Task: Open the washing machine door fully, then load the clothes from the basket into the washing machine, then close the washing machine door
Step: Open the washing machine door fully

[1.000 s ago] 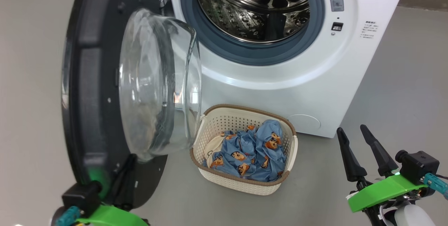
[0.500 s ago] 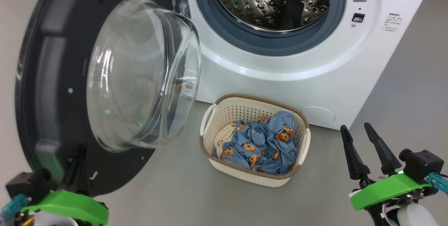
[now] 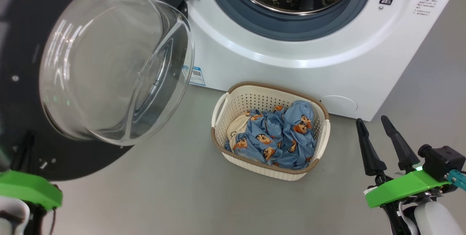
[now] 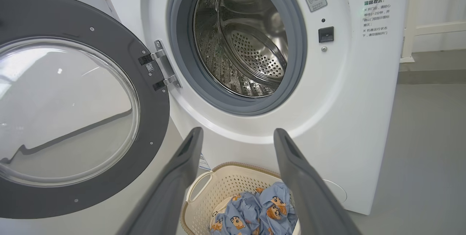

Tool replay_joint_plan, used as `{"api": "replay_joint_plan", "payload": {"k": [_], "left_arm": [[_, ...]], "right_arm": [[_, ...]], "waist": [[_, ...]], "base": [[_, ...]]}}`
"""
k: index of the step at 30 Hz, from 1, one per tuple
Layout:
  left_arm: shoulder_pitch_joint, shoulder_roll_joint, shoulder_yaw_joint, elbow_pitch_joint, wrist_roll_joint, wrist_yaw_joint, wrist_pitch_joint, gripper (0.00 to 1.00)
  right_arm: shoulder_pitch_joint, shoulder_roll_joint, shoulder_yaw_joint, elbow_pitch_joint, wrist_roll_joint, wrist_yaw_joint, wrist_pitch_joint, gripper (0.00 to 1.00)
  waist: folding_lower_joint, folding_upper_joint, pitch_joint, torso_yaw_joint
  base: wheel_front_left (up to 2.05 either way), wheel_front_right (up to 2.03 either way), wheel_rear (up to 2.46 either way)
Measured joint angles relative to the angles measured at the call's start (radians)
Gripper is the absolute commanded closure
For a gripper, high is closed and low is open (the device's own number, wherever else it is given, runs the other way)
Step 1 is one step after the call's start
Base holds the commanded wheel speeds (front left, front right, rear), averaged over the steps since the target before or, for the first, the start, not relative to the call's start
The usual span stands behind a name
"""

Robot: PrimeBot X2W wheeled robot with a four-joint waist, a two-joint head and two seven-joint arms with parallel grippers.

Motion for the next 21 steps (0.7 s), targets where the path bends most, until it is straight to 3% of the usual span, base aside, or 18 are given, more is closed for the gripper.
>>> {"api": "replay_joint_plan", "payload": {"k": [6,21], "left_arm": [[-0.11,0.051,-0.021,0.118,0.018,-0.045,0.016,1.0],[-0.368,0.129,-0.062,0.466,0.08,-0.101,-0.005,1.0]], "right_arm": [[-0.021,-0.005,-0.001,0.001,0.0,0.0,0.0,0.0],[-0.072,-0.023,0.009,-0.002,0.0,0.0,0.0,0.0]], "waist": [[0.0,0.0,0.028,0.006],[0.0,0.0,0.091,-0.009]], "base": [[0.0,0.0,0.0],[0.0,0.0,0.0]]}}
